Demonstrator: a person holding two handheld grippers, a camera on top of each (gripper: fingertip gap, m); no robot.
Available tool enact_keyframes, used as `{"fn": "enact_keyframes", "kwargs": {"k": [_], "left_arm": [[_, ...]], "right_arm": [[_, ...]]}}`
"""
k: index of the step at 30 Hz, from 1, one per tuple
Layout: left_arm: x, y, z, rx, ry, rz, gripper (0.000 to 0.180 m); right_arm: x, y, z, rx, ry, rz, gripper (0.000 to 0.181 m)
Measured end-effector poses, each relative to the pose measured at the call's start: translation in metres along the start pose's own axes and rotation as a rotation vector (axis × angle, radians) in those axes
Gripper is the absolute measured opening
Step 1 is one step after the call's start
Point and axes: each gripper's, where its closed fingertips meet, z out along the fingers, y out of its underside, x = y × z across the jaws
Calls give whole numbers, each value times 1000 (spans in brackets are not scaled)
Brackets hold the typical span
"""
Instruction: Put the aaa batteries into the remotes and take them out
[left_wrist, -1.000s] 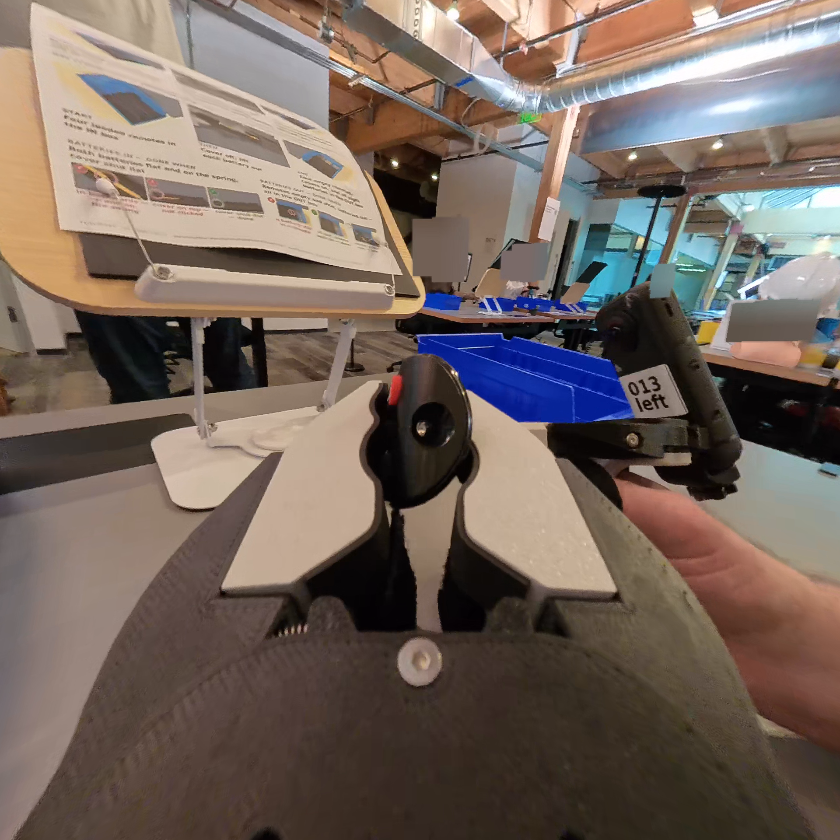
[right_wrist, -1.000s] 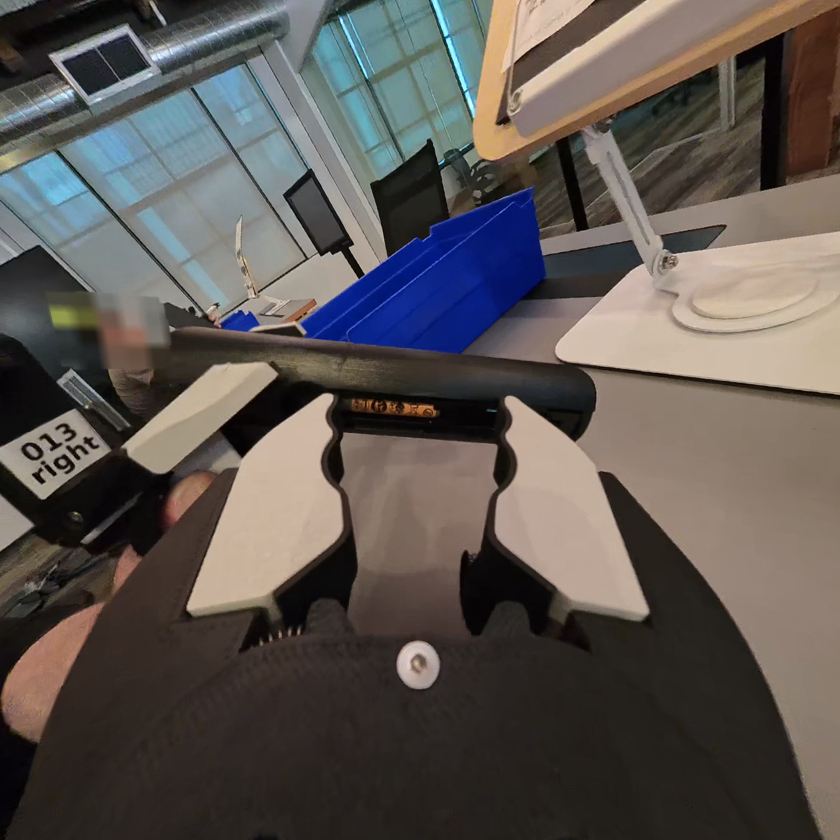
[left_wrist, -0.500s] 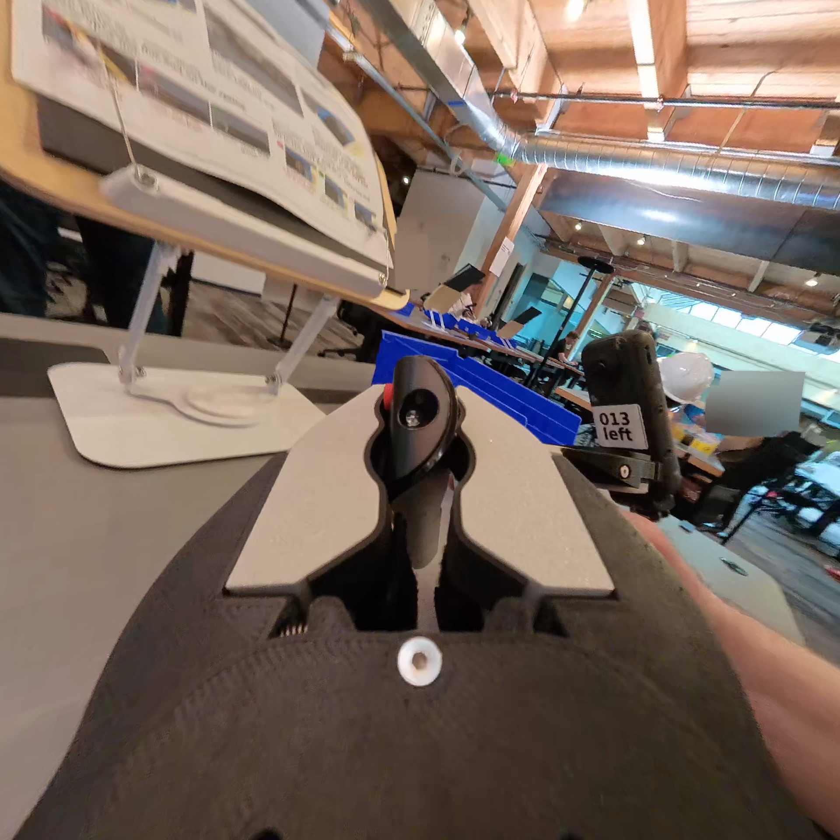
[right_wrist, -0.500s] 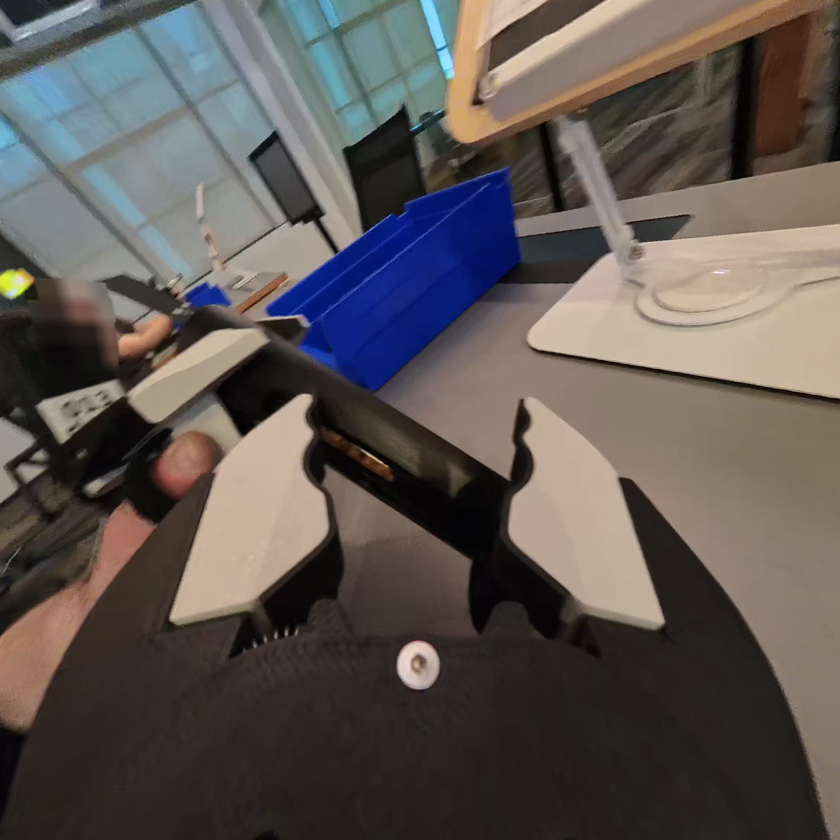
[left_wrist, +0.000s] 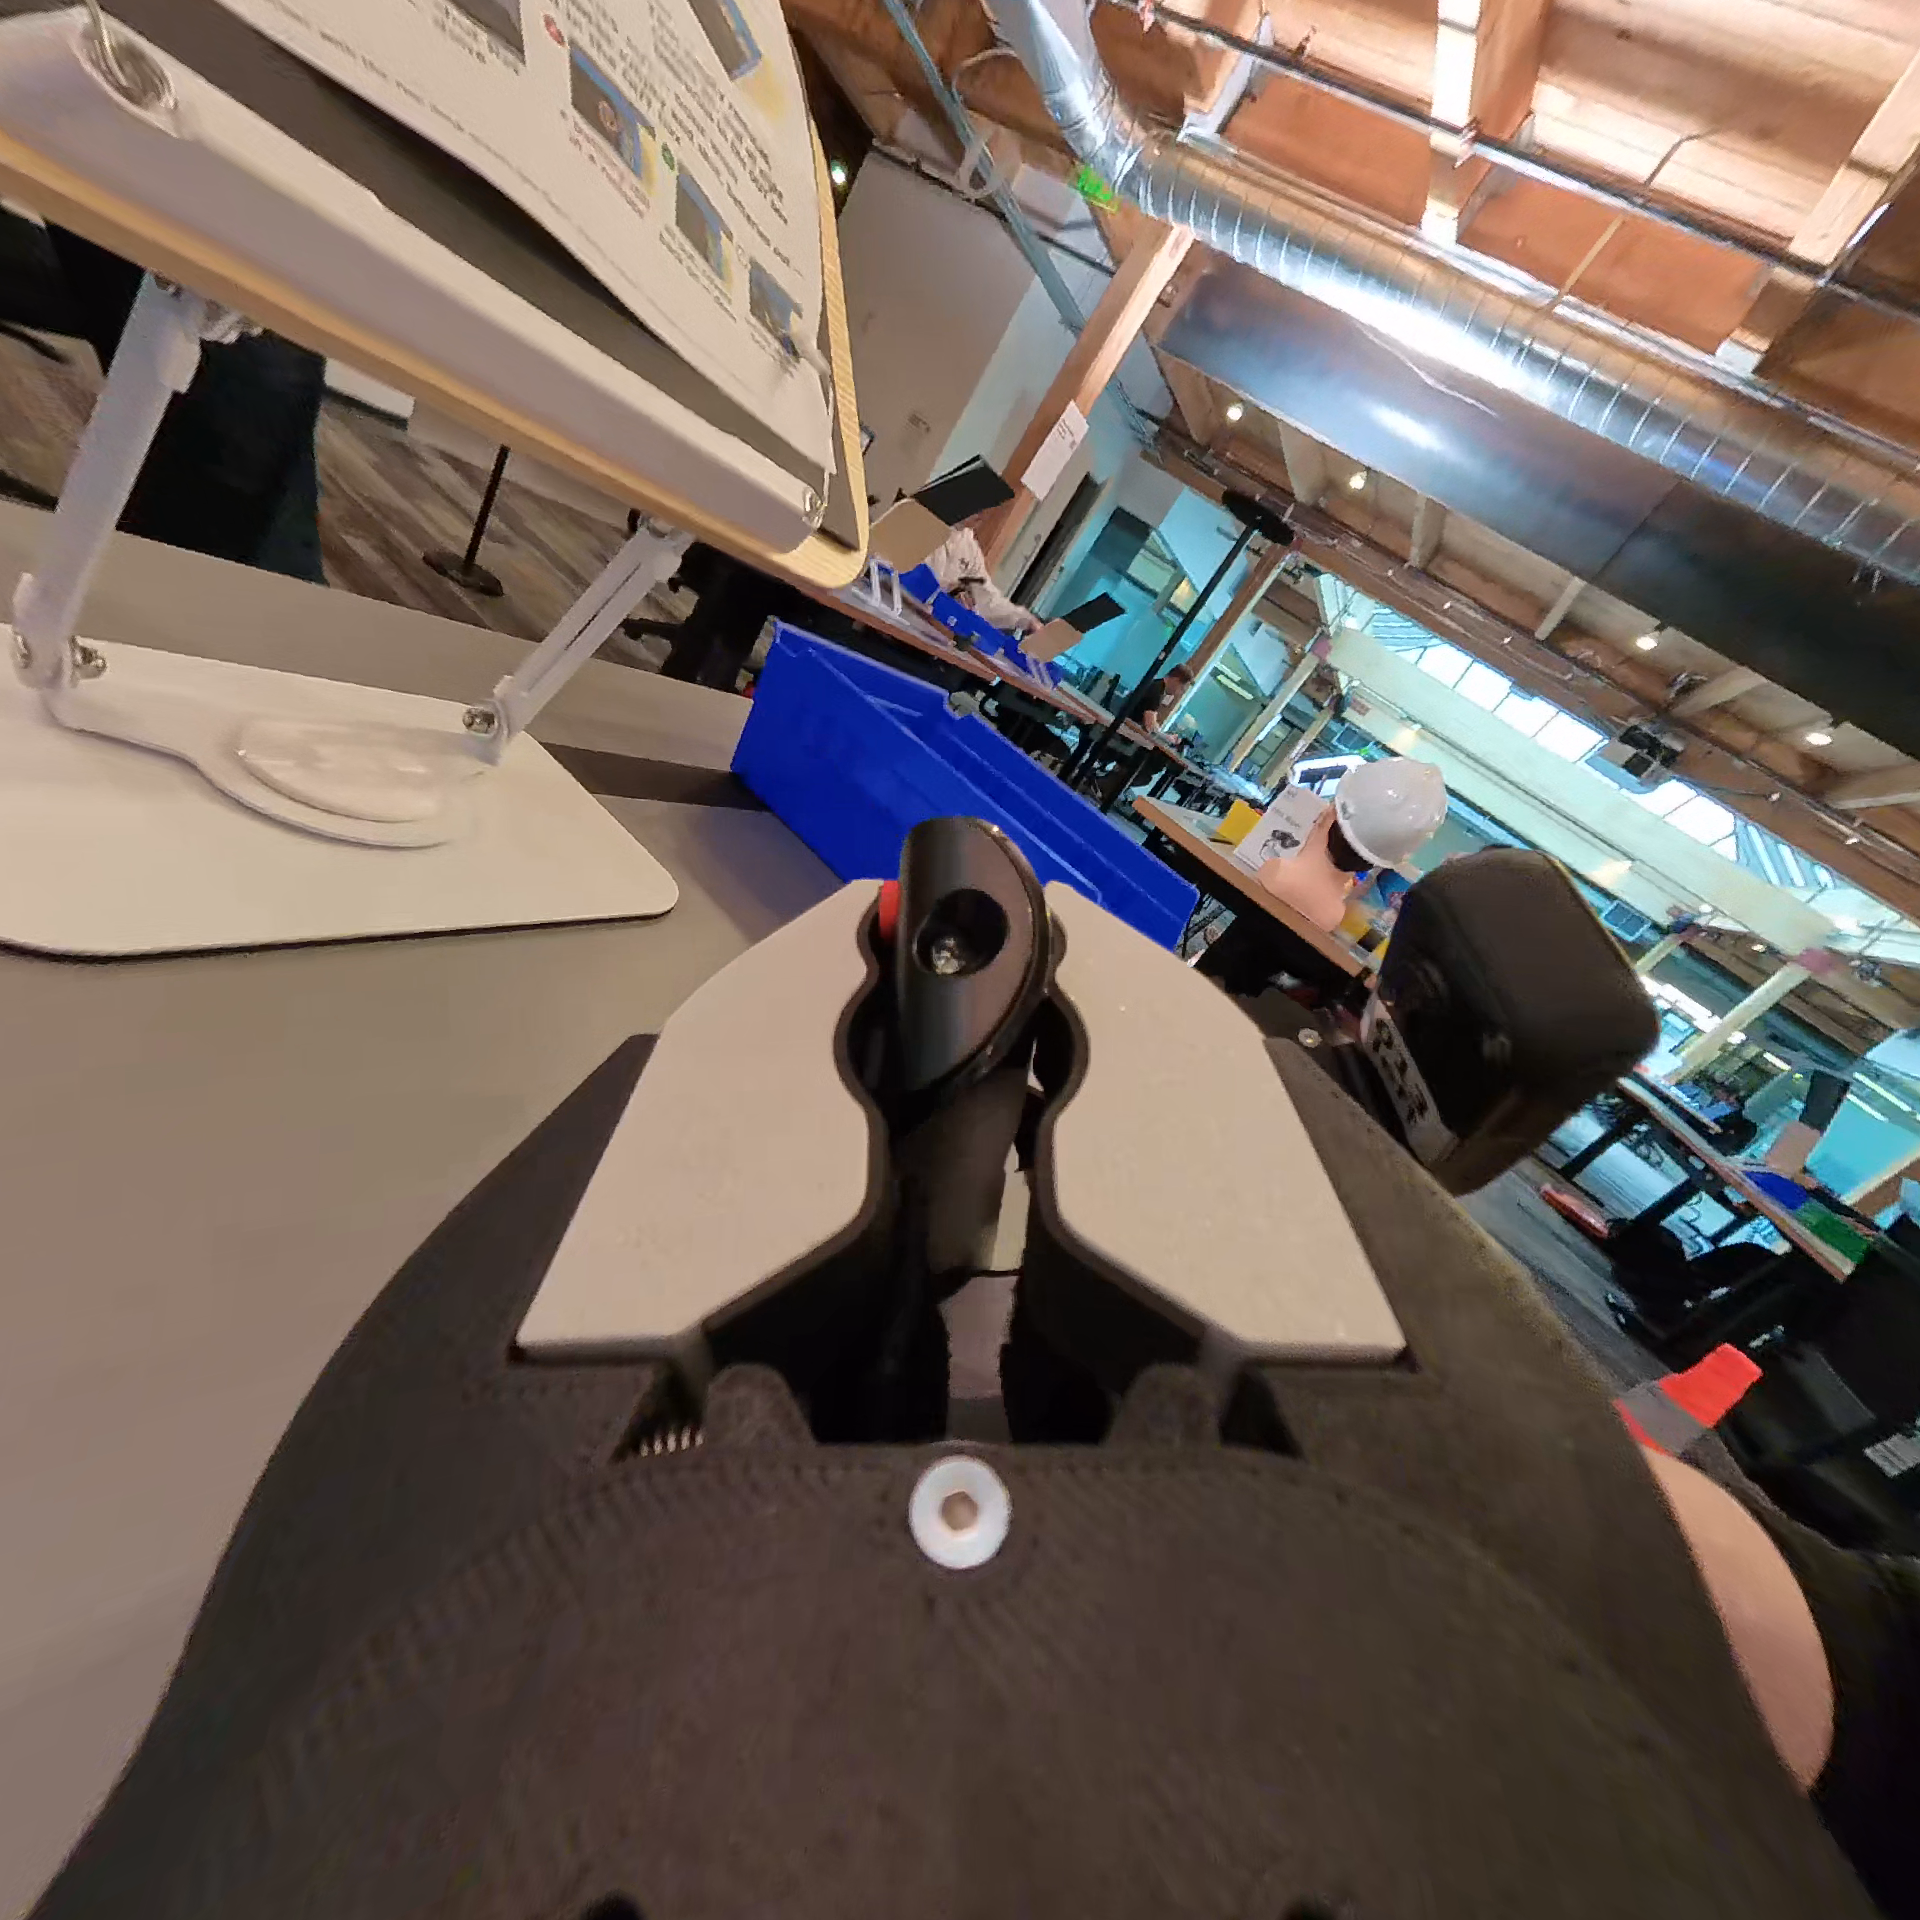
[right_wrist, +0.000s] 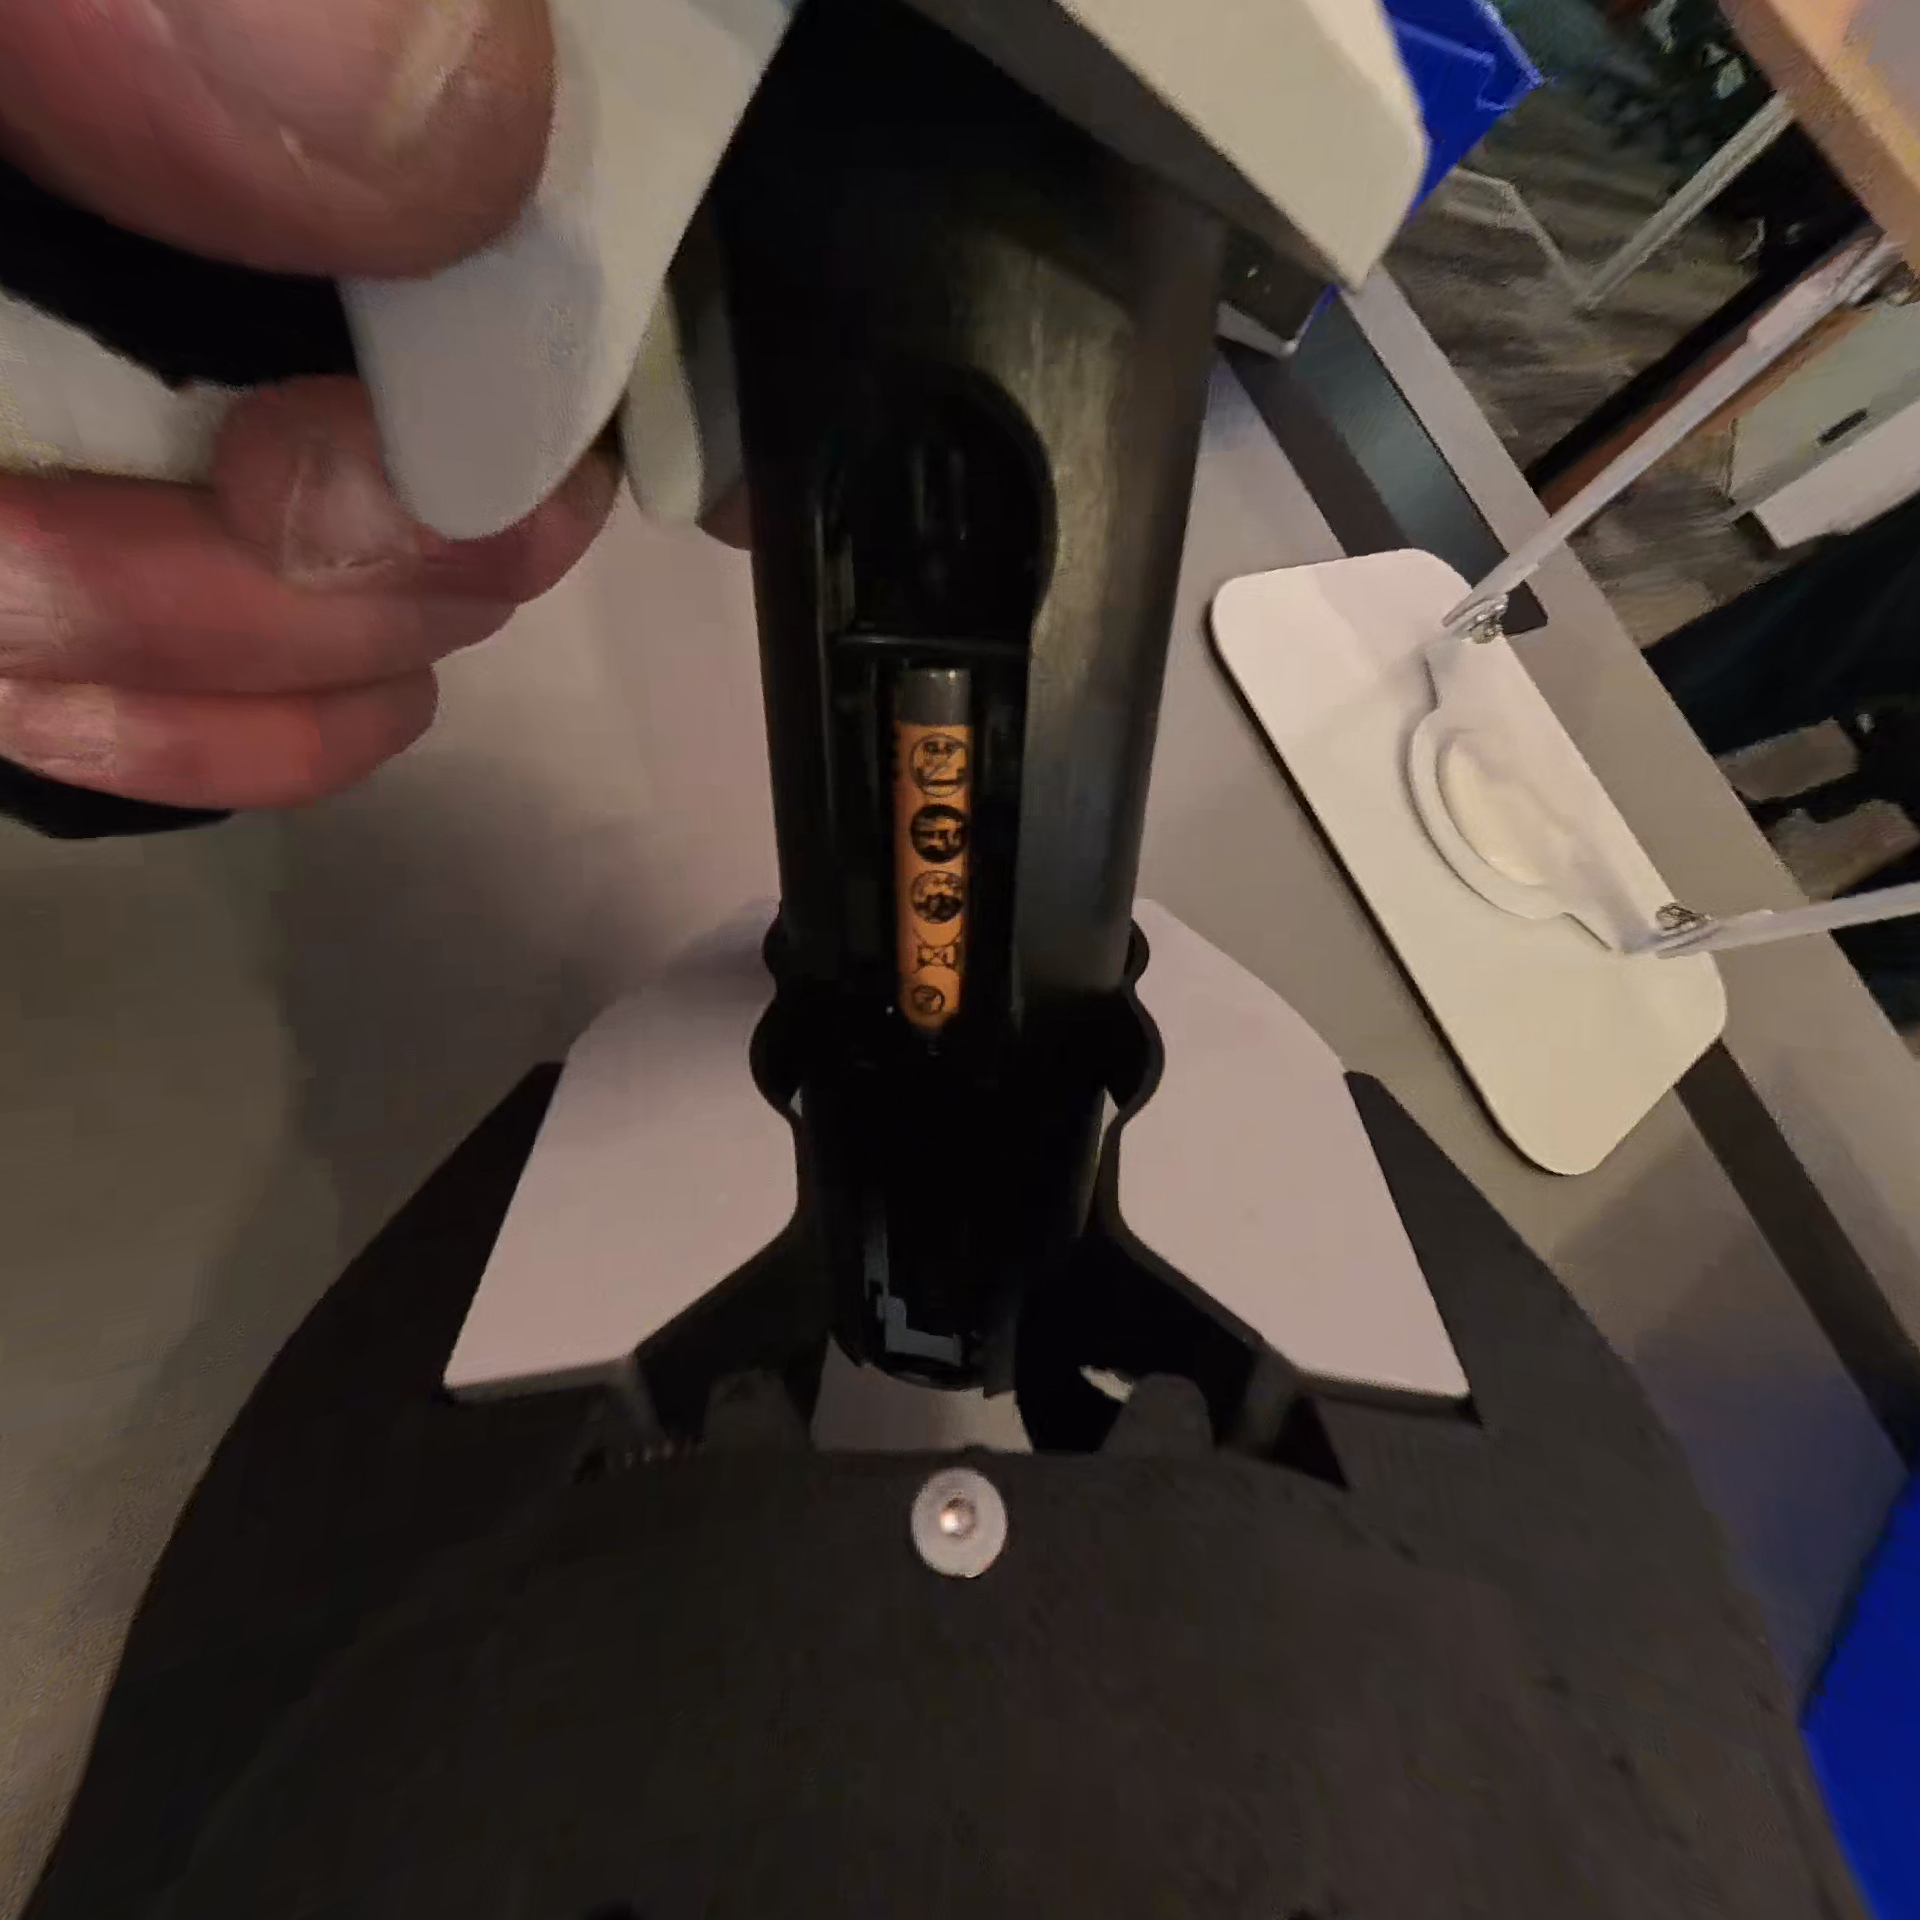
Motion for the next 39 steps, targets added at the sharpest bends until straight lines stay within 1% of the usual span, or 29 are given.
{"fn": "enact_keyframes", "kwargs": {"k": [3,5,8,9,10,12,13,16,18,20,21,25,29,31,34,37,39], "left_arm": [[9,-8,-3,27,78,10,31],[21,-15,-7,44,158,67,35],[31,-17,-17,1,239,192,55],[34,-15,-20,-18,273,218,59],[37,-13,-22,-42,314,231,67],[38,-8,-25,-75,364,253,79],[40,-3,-25,-90,388,275,83],[48,22,-26,-199,445,359,91],[53,32,-28,-212,479,389,83],[57,37,-28,-207,487,444,67],[58,39,-28,-214,490,474,63],[64,36,-29,-178,519,459,61],[73,41,-32,-191,552,506,60],[74,39,-34,-183,553,528,59],[69,33,-36,-169,547,522,59],[59,32,-39,-205,542,506,58],[57,29,-45,-228,578,469,59]], "right_arm": [[-10,-12,-6,79,-135,90,56],[-19,-23,-15,173,-270,185,56],[-21,-31,-32,277,-406,228,56],[-23,-31,-37,297,-450,227,56],[-26,-32,-43,315,-491,220,56],[-37,-32,-52,329,-576,197,56],[-43,-30,-54,315,-611,184,56],[-62,-23,-51,264,-678,120,56],[-71,-22,-50,248,-711,109,56],[-73,-22,-48,247,-711,110,56],[-74,-22,-49,247,-723,116,56],[-75,-25,-48,271,-728,120,56],[-84,-24,-45,249,-732,87,55],[-81,-28,-44,274,-713,111,54],[-69,-34,-49,314,-668,134,64],[-60,-44,-57,373,-595,107,73],[-57,-49,-60,402,-530,48,73]]}}
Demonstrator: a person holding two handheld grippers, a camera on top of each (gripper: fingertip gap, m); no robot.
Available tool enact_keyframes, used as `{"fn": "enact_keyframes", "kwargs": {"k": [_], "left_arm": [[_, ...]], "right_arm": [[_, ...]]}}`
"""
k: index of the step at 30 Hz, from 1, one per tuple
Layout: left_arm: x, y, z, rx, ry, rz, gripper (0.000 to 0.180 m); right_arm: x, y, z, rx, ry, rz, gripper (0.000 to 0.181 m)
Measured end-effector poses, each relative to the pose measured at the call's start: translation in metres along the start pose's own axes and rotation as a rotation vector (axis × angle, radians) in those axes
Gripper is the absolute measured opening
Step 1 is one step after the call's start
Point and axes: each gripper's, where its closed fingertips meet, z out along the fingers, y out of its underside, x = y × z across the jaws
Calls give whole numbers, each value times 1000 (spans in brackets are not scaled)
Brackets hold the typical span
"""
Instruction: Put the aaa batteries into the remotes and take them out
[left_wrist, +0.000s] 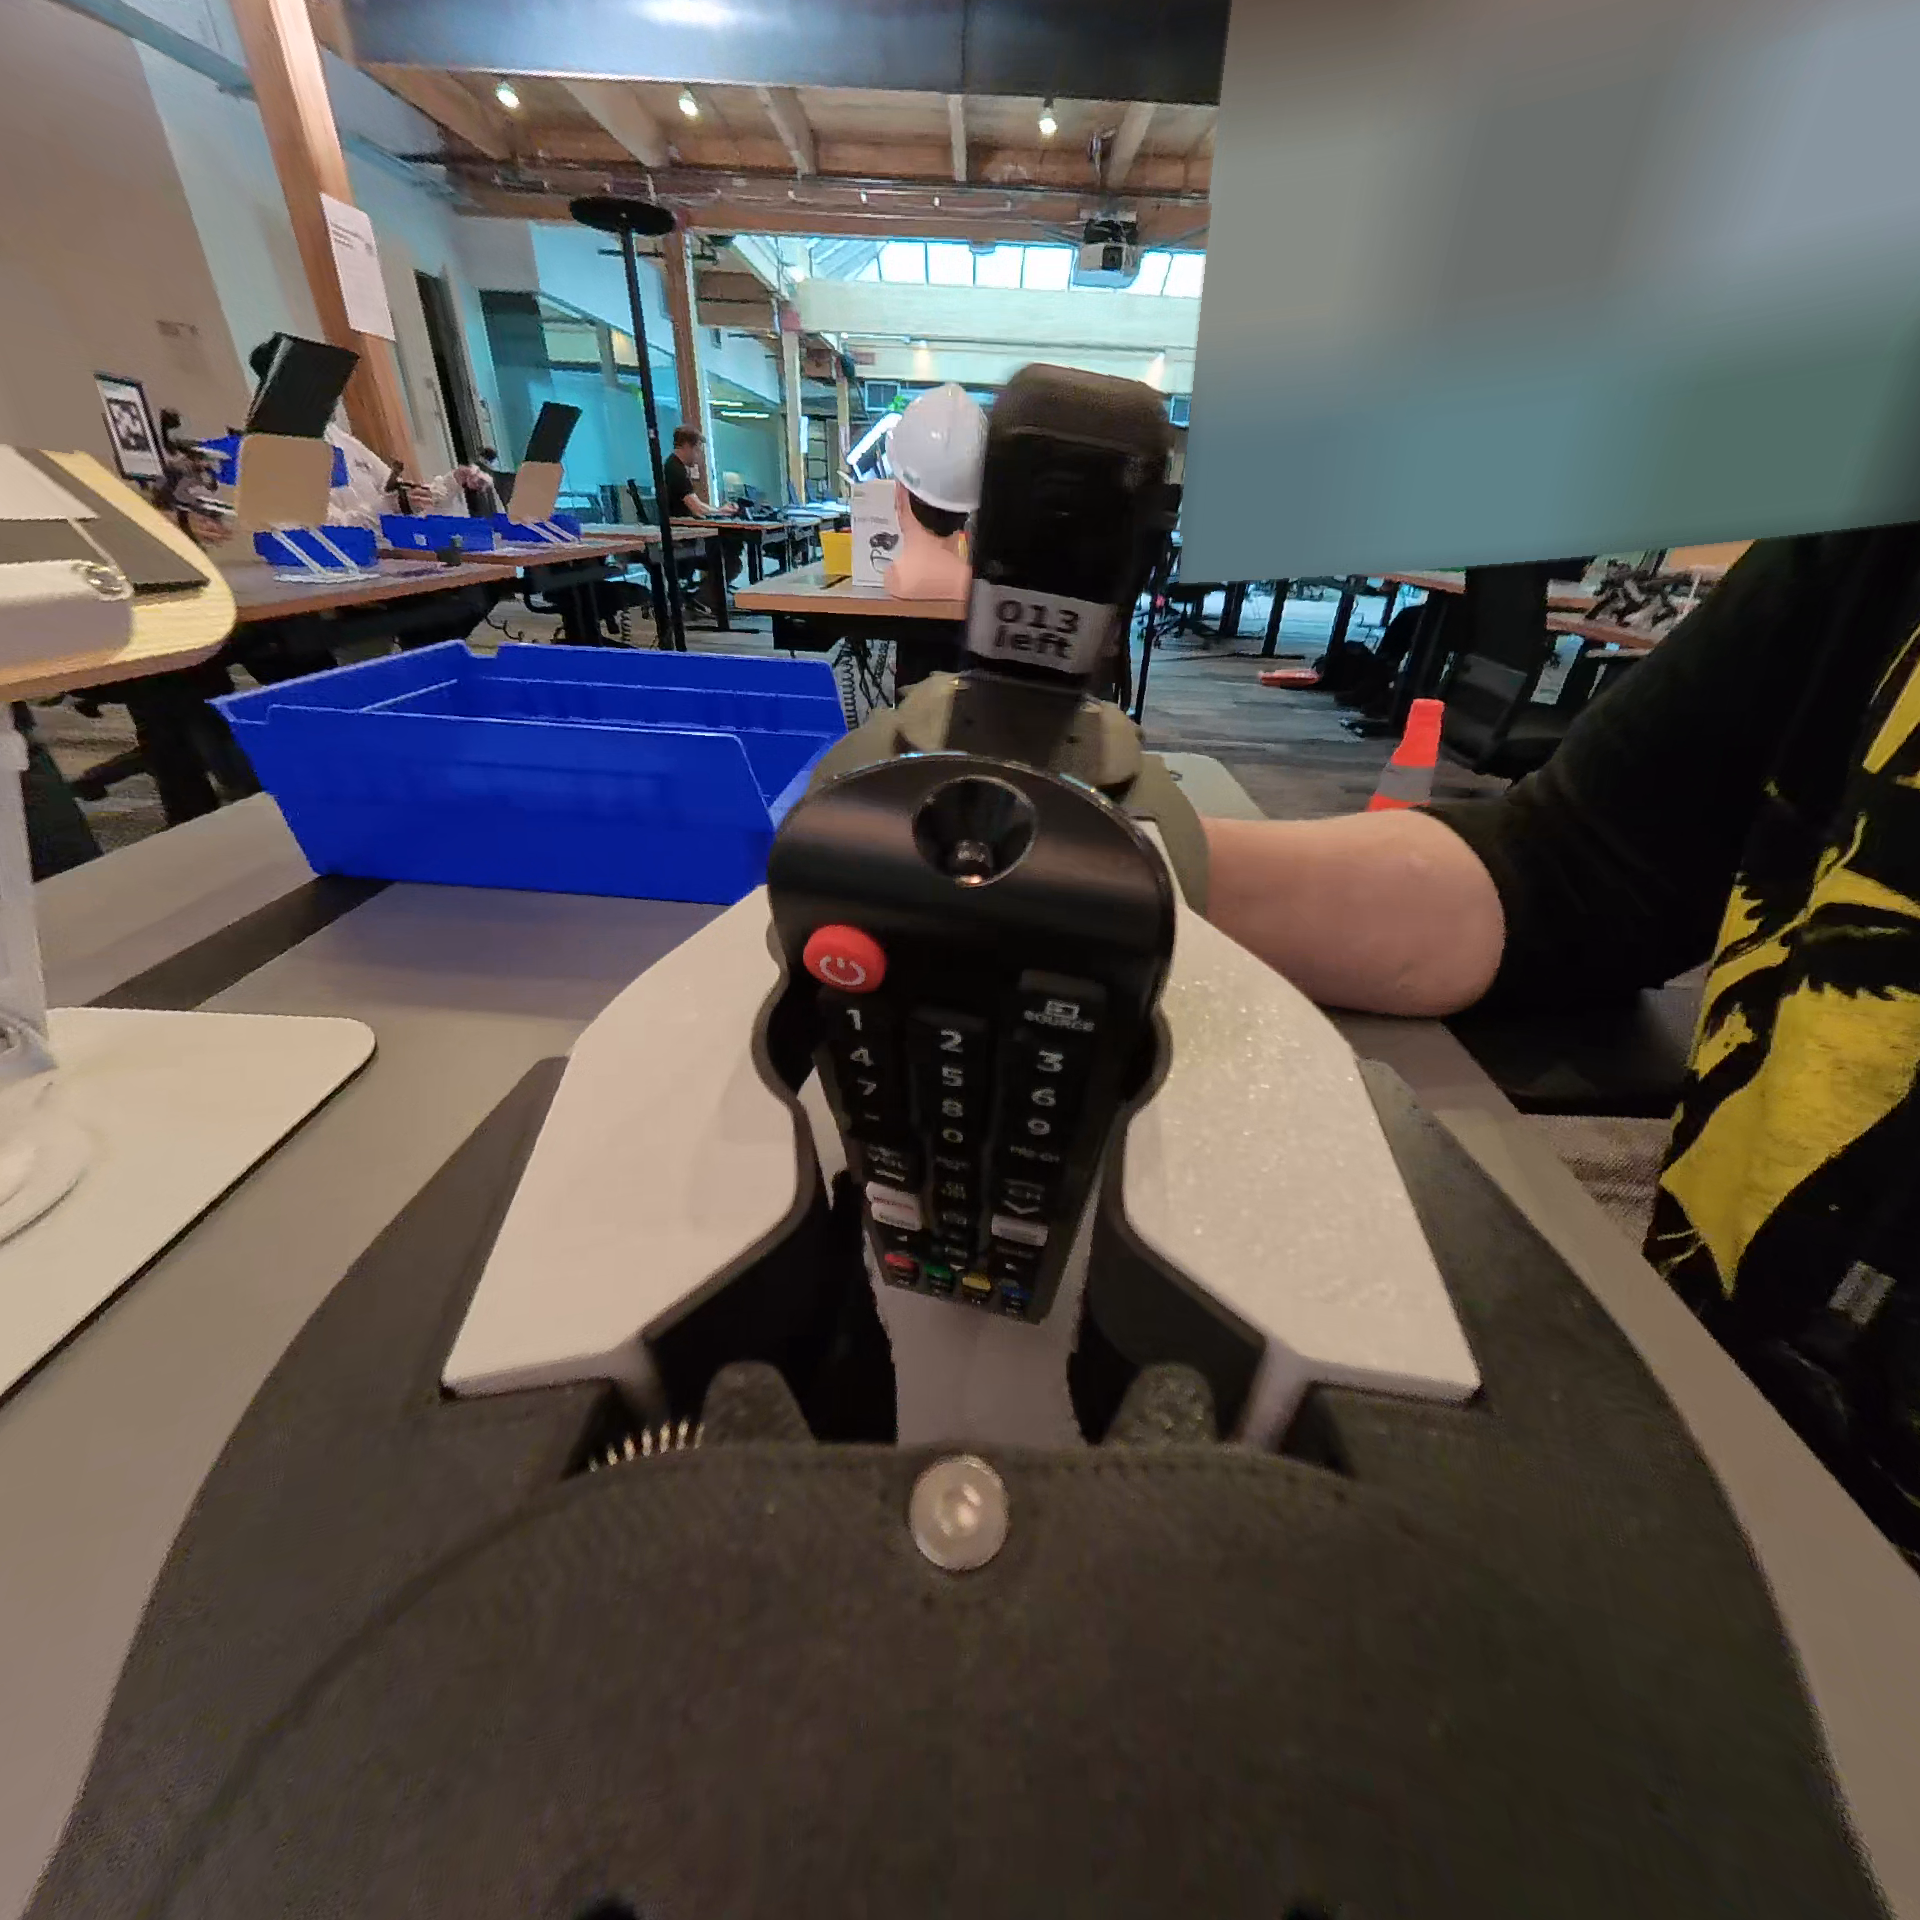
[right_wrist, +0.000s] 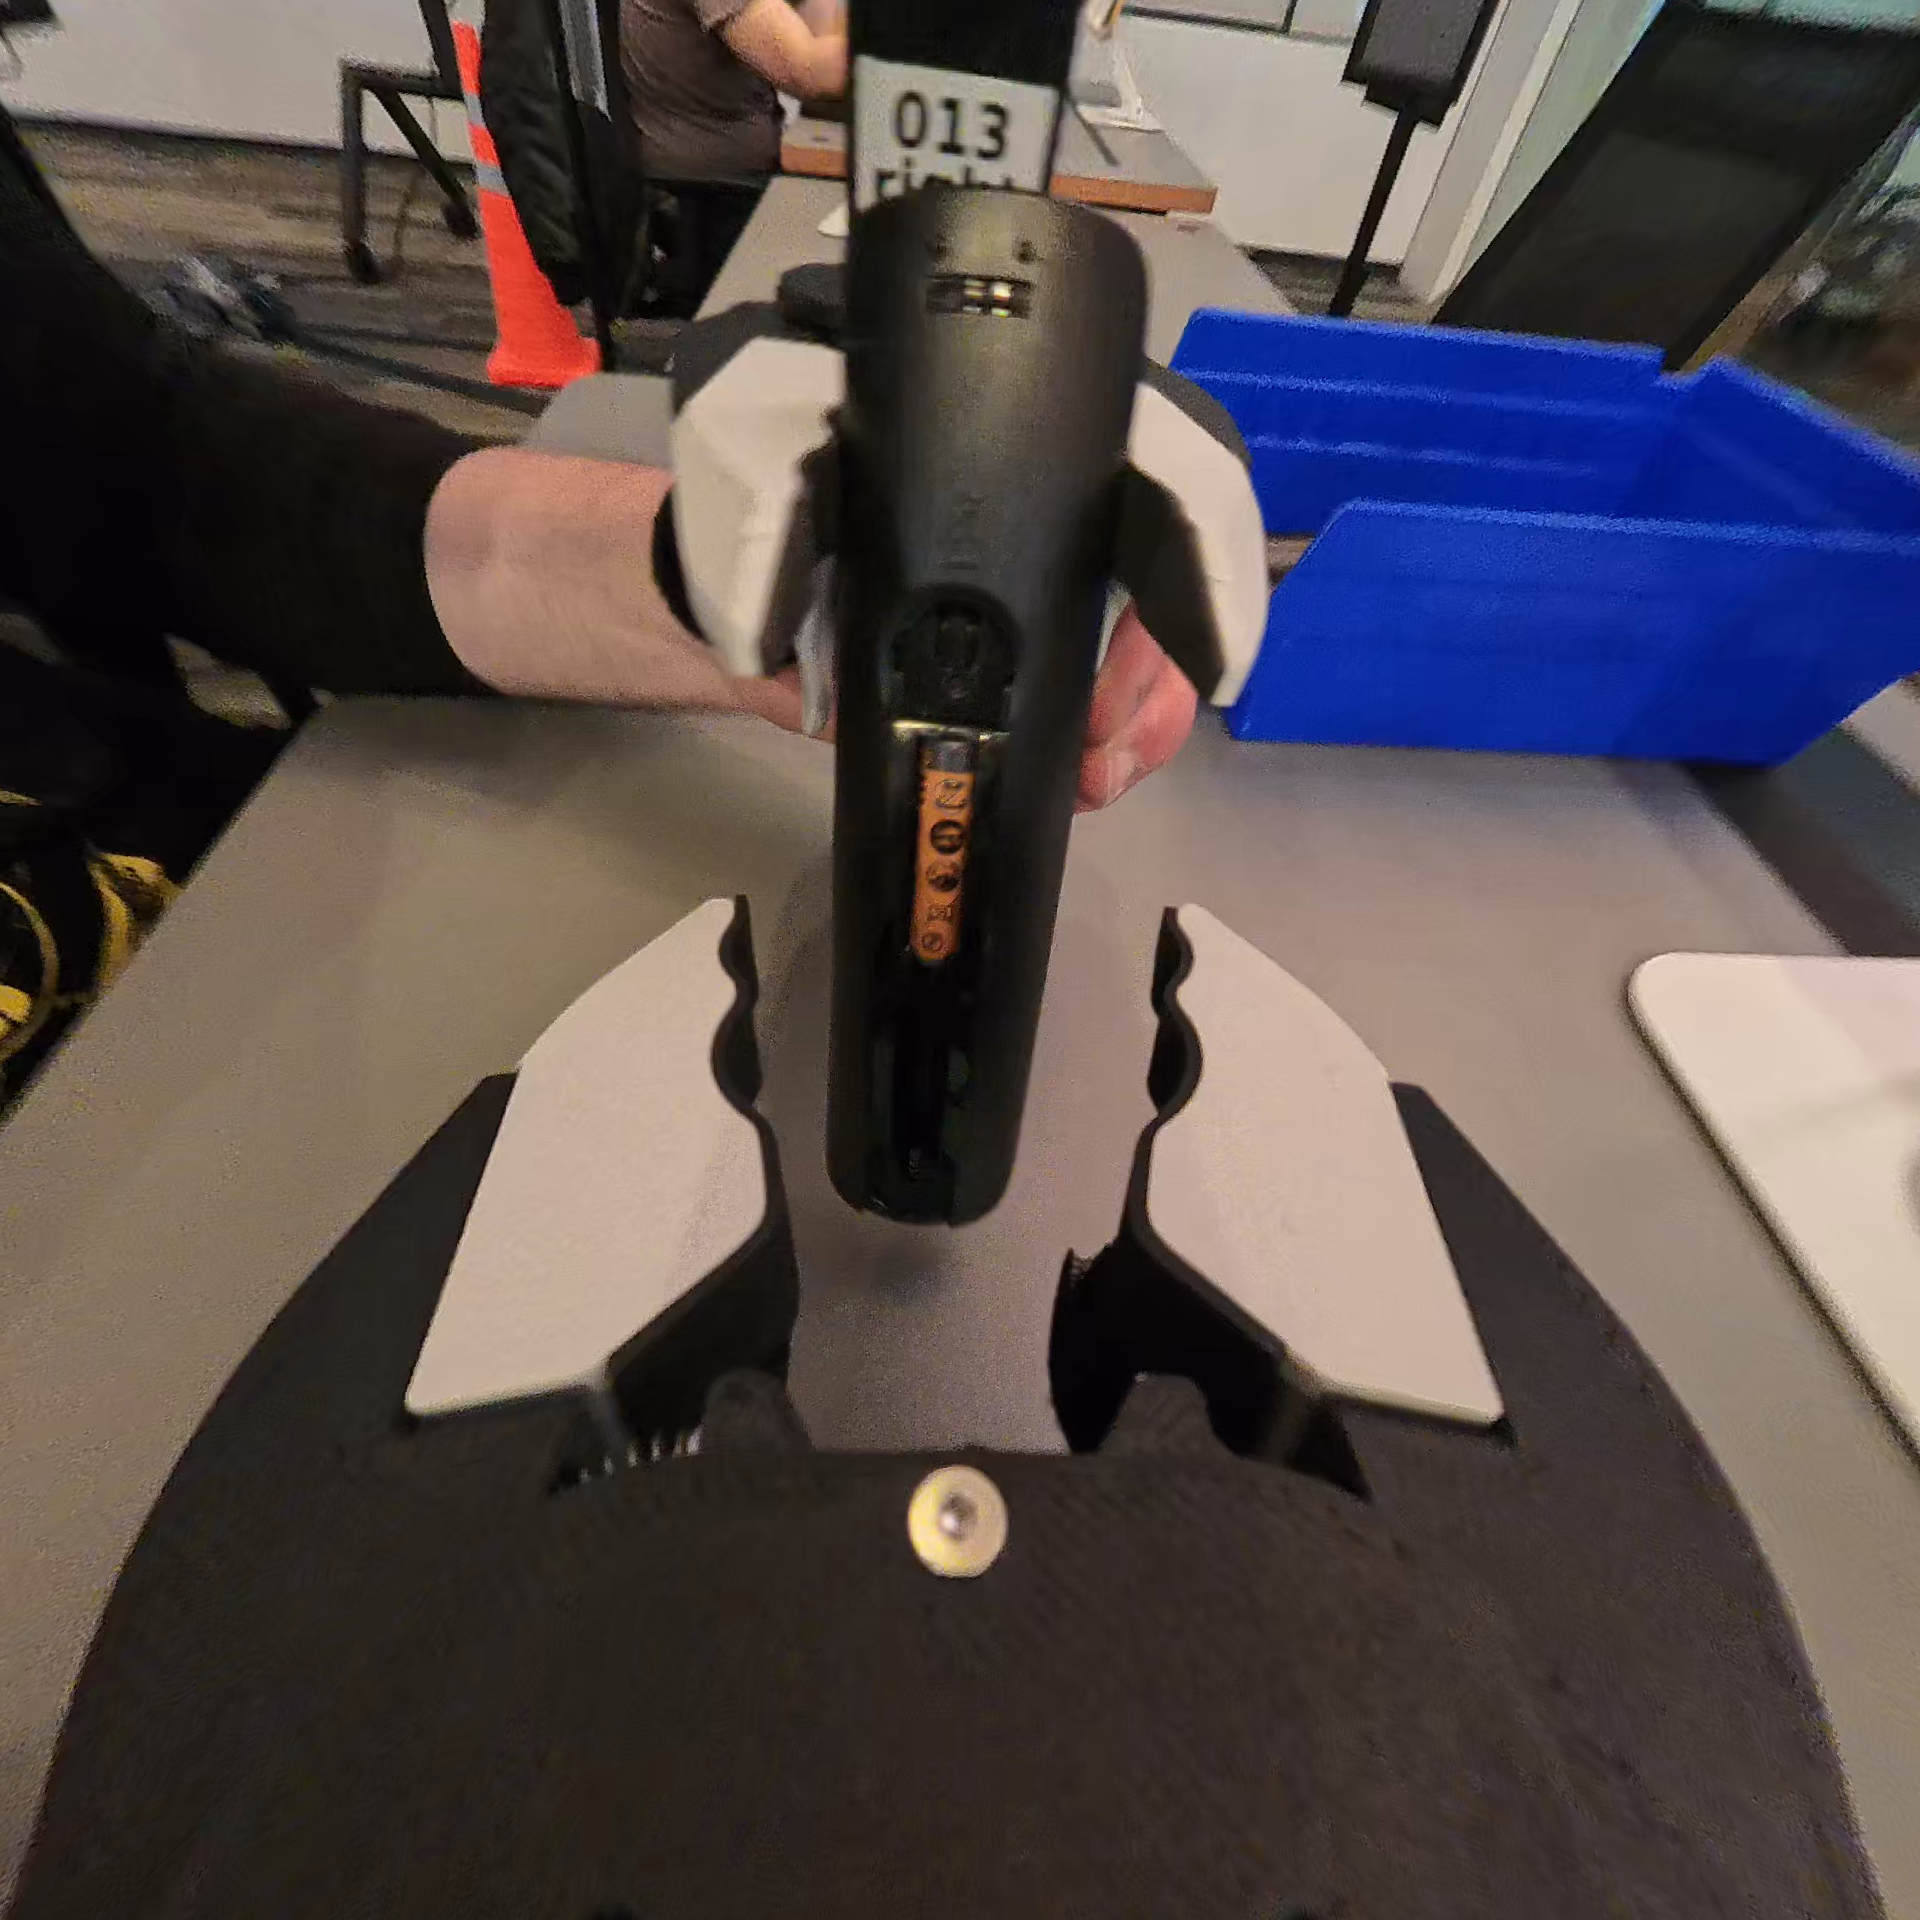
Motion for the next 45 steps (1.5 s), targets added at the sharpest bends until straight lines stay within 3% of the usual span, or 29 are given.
{"fn": "enact_keyframes", "kwargs": {"k": [7,16,25,39,43,45], "left_arm": [[-8,-1,-16,-19,80,-96,59],[-2,-16,-18,106,206,-302,59],[-2,-9,-7,125,249,-493,58],[-9,-1,-2,162,237,-612,59],[-12,-1,-5,189,238,-632,58],[-13,1,-5,170,230,-632,59]], "right_arm": [[-7,-24,2,1,211,-361,72],[-17,-28,19,-65,371,-689,73],[-24,-23,25,-45,315,-666,67],[-23,-17,20,-9,255,-566,58],[-24,-19,17,17,251,-554,49],[-23,-15,21,0,253,-545,56]]}}
